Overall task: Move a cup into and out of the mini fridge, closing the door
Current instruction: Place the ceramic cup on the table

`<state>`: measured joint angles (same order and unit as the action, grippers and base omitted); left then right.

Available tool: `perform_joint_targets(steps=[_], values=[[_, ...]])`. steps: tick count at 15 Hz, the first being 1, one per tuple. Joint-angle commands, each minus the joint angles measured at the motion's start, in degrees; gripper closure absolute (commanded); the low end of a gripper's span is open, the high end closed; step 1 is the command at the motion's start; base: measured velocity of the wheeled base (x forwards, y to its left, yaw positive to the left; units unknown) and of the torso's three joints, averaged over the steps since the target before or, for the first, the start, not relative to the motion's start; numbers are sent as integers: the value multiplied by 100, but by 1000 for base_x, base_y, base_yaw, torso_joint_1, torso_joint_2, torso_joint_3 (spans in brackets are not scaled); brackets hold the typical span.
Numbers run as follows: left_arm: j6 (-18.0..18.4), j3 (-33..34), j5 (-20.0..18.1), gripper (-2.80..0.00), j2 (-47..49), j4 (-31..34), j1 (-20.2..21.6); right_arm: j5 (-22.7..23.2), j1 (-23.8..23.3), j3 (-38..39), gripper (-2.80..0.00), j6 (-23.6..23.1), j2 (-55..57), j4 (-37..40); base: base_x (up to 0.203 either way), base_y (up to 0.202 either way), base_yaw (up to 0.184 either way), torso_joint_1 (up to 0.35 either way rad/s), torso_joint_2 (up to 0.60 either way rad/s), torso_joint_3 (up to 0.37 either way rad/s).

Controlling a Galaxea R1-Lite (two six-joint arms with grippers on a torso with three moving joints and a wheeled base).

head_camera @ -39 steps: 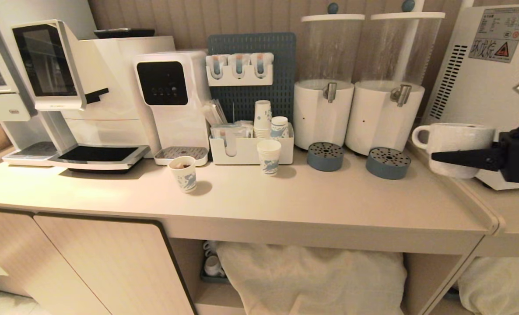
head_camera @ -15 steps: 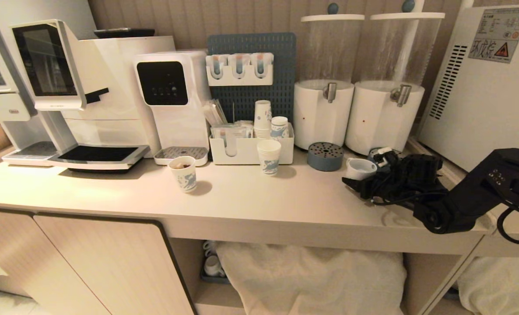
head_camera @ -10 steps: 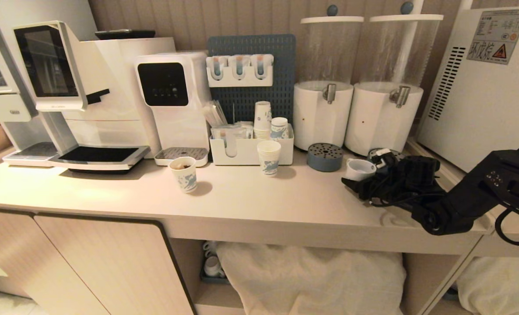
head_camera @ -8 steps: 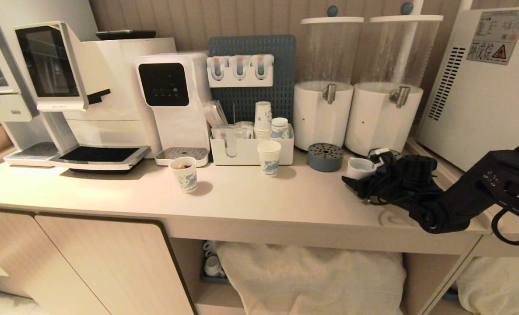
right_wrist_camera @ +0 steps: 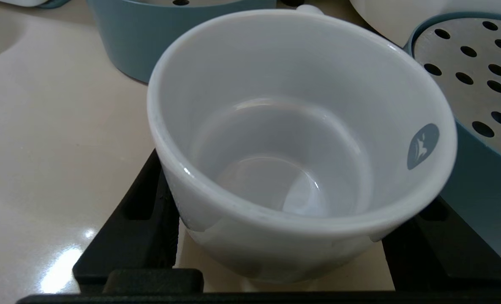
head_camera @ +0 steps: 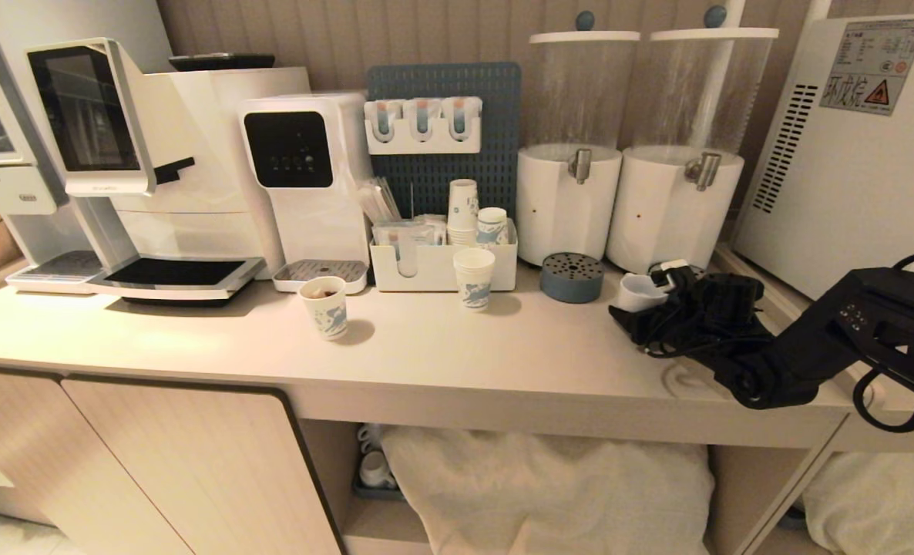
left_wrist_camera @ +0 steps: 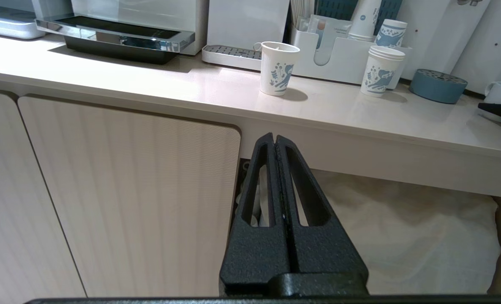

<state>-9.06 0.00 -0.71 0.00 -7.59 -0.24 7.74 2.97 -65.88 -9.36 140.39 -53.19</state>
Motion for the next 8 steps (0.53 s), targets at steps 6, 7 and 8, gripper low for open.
perform_joint_targets(steps=[6,7,8], values=[[-8,229,0,0,-26,-5,-2,-27,10,-4,-280,-13,129,89,0,0,0,0,0,0],[-8,229,0,0,-26,-5,-2,-18,10,31,-280,-13,85,81,0,0,0,0,0,0],[-8,229,0,0,-26,-5,-2,-13,10,41,-280,-10,65,92,0,0,0,0,0,0]])
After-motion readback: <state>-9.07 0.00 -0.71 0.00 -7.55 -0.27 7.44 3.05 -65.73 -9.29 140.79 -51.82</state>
